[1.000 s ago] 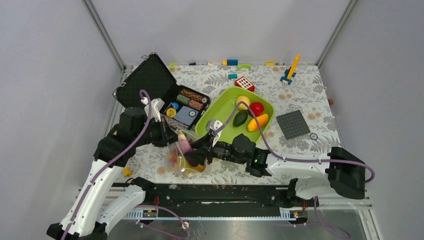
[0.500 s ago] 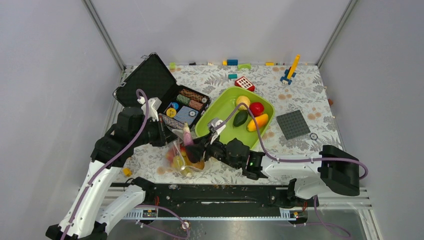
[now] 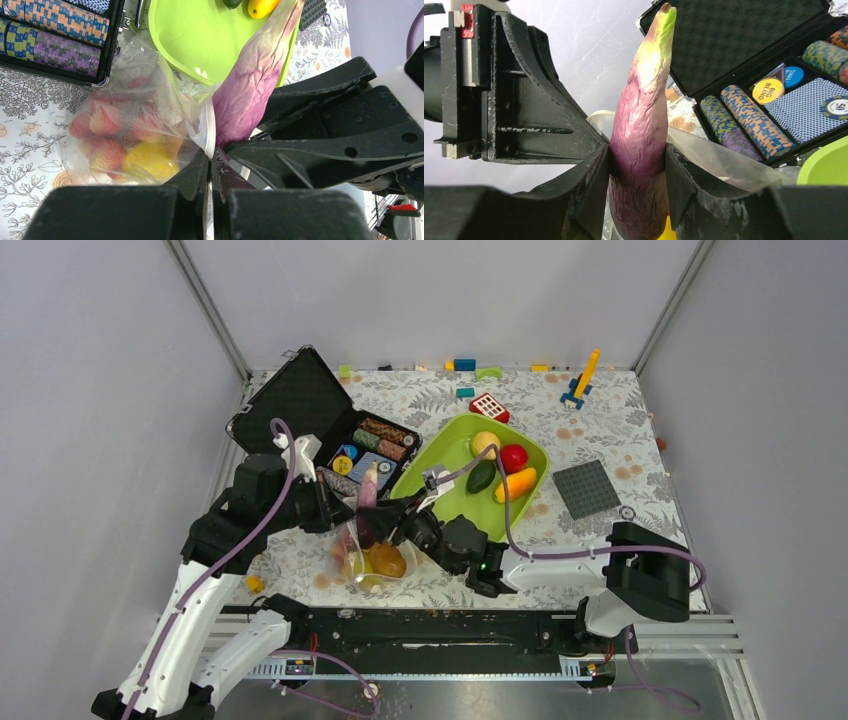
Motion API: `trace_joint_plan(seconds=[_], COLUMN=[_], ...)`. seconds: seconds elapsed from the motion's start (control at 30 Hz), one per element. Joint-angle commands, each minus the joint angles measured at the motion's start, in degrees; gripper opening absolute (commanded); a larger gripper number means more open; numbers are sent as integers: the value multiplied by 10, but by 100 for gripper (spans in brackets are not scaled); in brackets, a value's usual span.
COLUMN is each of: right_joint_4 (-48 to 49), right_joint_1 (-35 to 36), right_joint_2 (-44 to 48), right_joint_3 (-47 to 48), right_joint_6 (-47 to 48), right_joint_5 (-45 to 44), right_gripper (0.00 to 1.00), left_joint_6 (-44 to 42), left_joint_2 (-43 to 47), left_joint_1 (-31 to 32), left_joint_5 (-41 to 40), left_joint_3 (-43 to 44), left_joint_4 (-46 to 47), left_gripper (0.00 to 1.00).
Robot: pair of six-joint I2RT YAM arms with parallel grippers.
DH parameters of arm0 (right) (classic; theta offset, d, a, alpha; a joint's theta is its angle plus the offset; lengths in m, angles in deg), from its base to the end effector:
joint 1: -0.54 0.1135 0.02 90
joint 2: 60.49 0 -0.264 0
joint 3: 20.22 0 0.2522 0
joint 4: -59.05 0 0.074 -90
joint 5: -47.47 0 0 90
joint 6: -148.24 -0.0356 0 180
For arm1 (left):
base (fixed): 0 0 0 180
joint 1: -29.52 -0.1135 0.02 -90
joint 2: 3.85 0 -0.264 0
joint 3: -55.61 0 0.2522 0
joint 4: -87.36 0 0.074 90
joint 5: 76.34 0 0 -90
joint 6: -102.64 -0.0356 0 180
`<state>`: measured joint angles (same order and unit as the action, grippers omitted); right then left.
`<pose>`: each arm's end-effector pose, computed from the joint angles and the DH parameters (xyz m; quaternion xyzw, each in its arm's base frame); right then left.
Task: Place the food in the zip-top bag and seal the zipper
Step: Place the fake vegetable in the zipper food storage bag.
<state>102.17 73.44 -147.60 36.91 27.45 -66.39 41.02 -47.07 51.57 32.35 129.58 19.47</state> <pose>0.1105 0.3101 0.2754 -0.0674 0.6257 0.5233 0.5745 0.1164 -0.0595 0.3582 0.0234 0.8862 -0.3187 0.3354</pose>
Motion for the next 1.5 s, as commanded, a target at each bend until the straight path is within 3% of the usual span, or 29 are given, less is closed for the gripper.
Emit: trace_joint_plan(seconds=[0.0,0.23,0.47,0.87,1.13,1.47], right_joint_4=[77,97,101,11,-60,-307], right_joint_1=[23,46,75,78,77,61], right_joint_2=[-17,-37,-41,3,70,136], right_joint_3=[20,4,-8,3,-6,37], right_joint_6=[2,16,59,108,146,191], right_joint_5=[-15,-16,-43,-80,-131,-127], right_gripper=[16,26,52,83,88,91], left_joint_6=[10,17,24,20,19,17], left_joint_2=[3,12,18,37,39,45], left_joint_1=[-3,-3,-3,-3,-3,-3], left_joint_5=[2,-38,-49,-76,-83,-100], left_joint_3=[11,17,13,11,11,16], left_joint_4=[31,31,31,31,30,25], left_gripper=[0,0,0,0,0,0])
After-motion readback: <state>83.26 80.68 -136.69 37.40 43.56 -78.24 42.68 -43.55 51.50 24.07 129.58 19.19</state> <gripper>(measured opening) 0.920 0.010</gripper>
